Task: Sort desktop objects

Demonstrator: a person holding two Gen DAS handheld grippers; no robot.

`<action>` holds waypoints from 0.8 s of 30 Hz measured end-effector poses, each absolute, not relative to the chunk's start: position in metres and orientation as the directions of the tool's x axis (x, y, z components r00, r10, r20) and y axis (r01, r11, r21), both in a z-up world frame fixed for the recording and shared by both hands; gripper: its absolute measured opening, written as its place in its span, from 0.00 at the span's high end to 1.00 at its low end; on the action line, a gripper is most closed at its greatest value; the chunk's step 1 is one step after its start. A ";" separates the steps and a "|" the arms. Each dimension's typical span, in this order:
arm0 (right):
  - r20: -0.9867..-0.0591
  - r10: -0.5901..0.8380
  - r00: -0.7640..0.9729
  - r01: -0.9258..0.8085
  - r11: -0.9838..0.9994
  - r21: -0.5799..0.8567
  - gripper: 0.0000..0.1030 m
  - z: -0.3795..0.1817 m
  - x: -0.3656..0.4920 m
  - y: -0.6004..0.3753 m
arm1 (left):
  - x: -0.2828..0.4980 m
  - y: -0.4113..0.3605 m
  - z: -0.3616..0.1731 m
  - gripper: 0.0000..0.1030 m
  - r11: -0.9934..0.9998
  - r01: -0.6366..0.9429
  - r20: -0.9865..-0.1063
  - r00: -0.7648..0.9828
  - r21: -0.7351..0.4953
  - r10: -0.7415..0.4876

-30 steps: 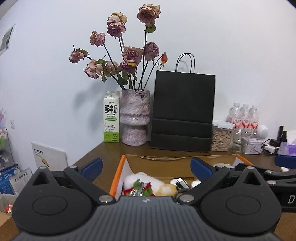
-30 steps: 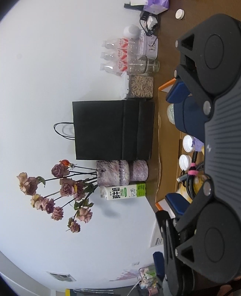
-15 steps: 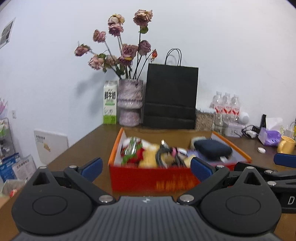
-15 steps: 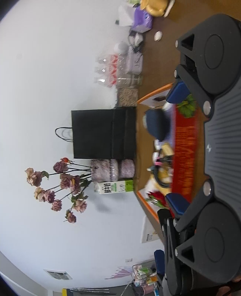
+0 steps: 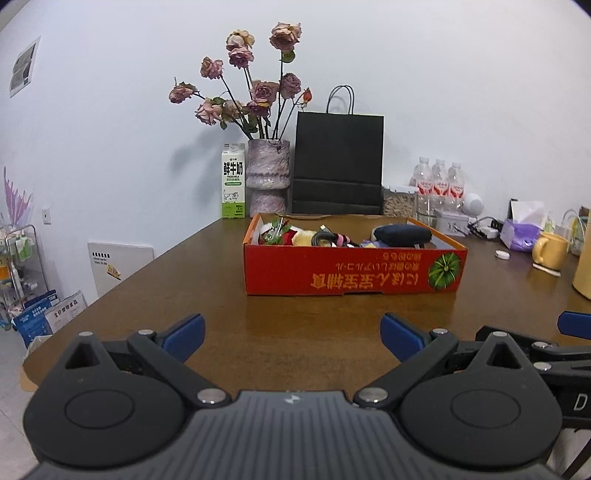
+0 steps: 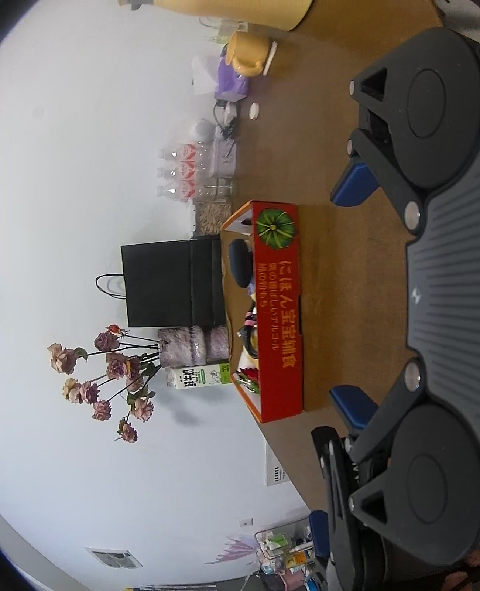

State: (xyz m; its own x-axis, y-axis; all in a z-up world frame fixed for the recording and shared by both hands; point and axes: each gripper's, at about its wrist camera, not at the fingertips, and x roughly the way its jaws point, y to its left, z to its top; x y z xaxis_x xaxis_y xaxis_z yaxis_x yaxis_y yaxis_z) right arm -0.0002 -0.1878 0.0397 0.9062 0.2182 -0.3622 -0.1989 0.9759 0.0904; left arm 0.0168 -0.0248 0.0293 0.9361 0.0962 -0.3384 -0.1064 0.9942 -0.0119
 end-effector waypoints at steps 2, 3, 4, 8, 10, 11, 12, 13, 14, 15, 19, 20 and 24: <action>-0.364 0.226 0.903 -0.202 0.974 0.103 0.00 0.040 -0.004 -0.188 | 0.013 -0.024 0.029 0.00 0.994 -0.105 -0.336 0.937 -0.012 0.095; -0.367 0.230 0.901 -0.205 0.973 0.108 0.00 0.039 -0.005 -0.188 | 0.011 -0.024 0.029 0.00 0.994 -0.105 -0.335 0.937 -0.009 0.095; -0.370 0.234 0.899 -0.207 0.972 0.111 0.00 0.039 -0.006 -0.188 | 0.010 -0.024 0.029 0.00 0.995 -0.104 -0.338 0.936 -0.006 0.096; -0.381 0.243 0.892 -0.213 0.970 0.117 0.00 0.037 -0.005 -0.188 | 0.012 -0.023 0.027 0.00 0.995 -0.101 -0.353 0.931 -0.009 0.092; -0.383 0.241 0.892 -0.212 0.970 0.116 0.00 0.037 -0.004 -0.187 | 0.012 -0.024 0.027 0.00 0.995 -0.102 -0.355 0.930 -0.008 0.093; -0.384 0.240 0.891 -0.212 0.971 0.115 0.00 0.036 -0.003 -0.187 | 0.013 -0.024 0.027 0.00 0.995 -0.103 -0.356 0.930 -0.007 0.093; -0.385 0.240 0.891 -0.211 0.971 0.116 0.00 0.036 -0.003 -0.187 | 0.013 -0.024 0.027 0.00 0.995 -0.103 -0.357 0.930 -0.007 0.093; -0.386 0.240 0.891 -0.211 0.971 0.116 0.00 0.036 -0.003 -0.187 | 0.013 -0.024 0.027 0.00 0.995 -0.103 -0.358 0.929 -0.007 0.094; -0.388 0.240 0.890 -0.211 0.971 0.116 0.00 0.036 -0.003 -0.187 | 0.013 -0.023 0.027 0.00 0.995 -0.103 -0.360 0.928 -0.007 0.094; -0.390 0.239 0.889 -0.211 0.971 0.115 0.00 0.036 -0.003 -0.187 | 0.013 -0.023 0.027 0.00 0.995 -0.104 -0.362 0.928 -0.007 0.094; -0.386 0.236 0.892 -0.211 0.972 0.105 0.00 0.037 -0.004 -0.186 | 0.012 -0.022 0.026 0.00 0.995 -0.103 -0.365 0.926 -0.013 0.091; -0.385 0.236 0.892 -0.211 0.972 0.105 0.00 0.038 -0.004 -0.186 | 0.012 -0.022 0.026 0.00 0.995 -0.103 -0.364 0.927 -0.013 0.091; -0.384 0.239 0.892 -0.213 0.971 0.109 0.00 0.038 -0.003 -0.186 | 0.012 -0.022 0.028 0.00 0.994 -0.105 -0.359 0.928 -0.010 0.094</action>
